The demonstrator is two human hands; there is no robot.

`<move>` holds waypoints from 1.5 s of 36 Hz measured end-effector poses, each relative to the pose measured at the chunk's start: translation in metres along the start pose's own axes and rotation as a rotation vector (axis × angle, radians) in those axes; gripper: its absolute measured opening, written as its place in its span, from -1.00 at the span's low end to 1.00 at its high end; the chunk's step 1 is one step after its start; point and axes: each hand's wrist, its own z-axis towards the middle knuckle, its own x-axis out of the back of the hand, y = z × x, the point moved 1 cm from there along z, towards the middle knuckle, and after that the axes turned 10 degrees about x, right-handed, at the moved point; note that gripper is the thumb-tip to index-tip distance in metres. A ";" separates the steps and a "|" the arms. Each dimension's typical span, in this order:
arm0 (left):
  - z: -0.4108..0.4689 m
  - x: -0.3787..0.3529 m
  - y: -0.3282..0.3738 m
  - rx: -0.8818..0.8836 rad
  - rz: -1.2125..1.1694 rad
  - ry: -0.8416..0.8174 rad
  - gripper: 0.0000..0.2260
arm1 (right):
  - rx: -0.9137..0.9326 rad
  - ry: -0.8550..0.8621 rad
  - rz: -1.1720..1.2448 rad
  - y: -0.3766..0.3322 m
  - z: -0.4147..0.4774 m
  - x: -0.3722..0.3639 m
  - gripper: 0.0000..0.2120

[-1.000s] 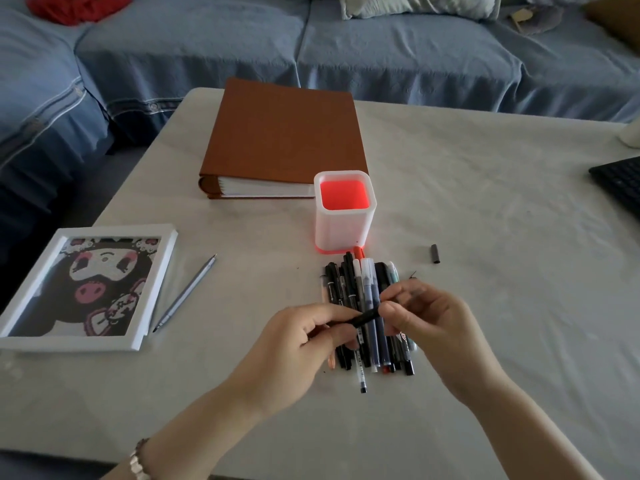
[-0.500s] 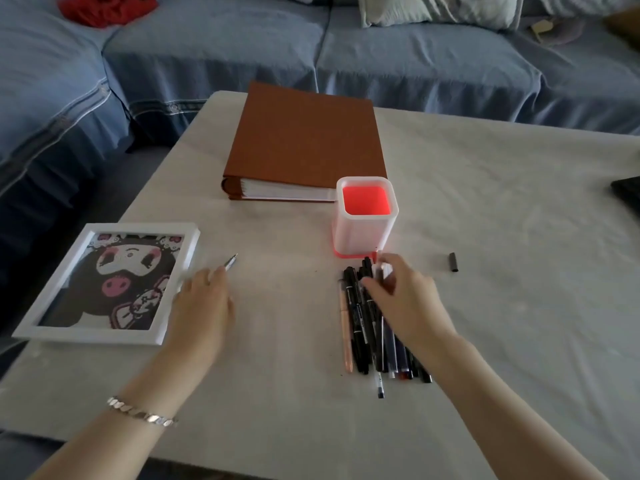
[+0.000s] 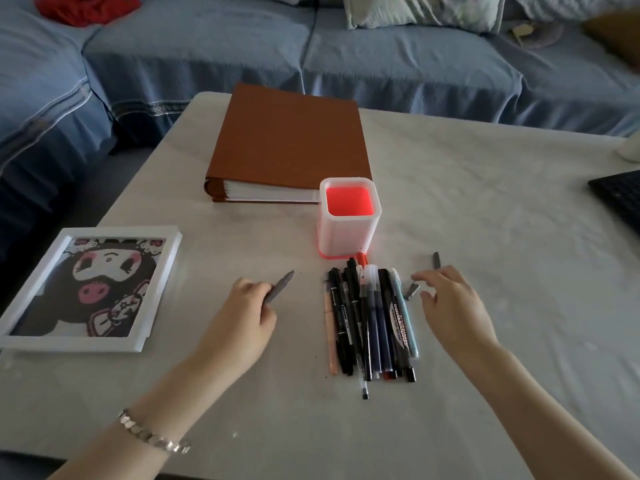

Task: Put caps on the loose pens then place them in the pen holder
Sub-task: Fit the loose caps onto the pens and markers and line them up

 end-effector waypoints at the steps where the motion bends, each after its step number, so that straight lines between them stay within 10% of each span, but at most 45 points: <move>1: -0.003 -0.001 0.005 -0.022 -0.020 0.006 -0.85 | 0.003 -0.029 -0.031 0.007 0.002 0.000 -0.68; 14: -0.033 0.014 0.044 -0.238 -0.250 -0.046 -0.86 | 0.038 -0.170 -0.036 0.025 -0.001 -0.011 -0.85; 25: -0.042 0.015 0.059 -0.330 -0.314 -0.107 -0.83 | -0.165 0.355 1.067 -0.044 -0.025 0.045 -0.87; 54: -0.054 0.019 0.074 -0.462 -0.193 -0.094 -0.82 | -0.124 0.224 1.109 -0.087 -0.052 0.046 -0.90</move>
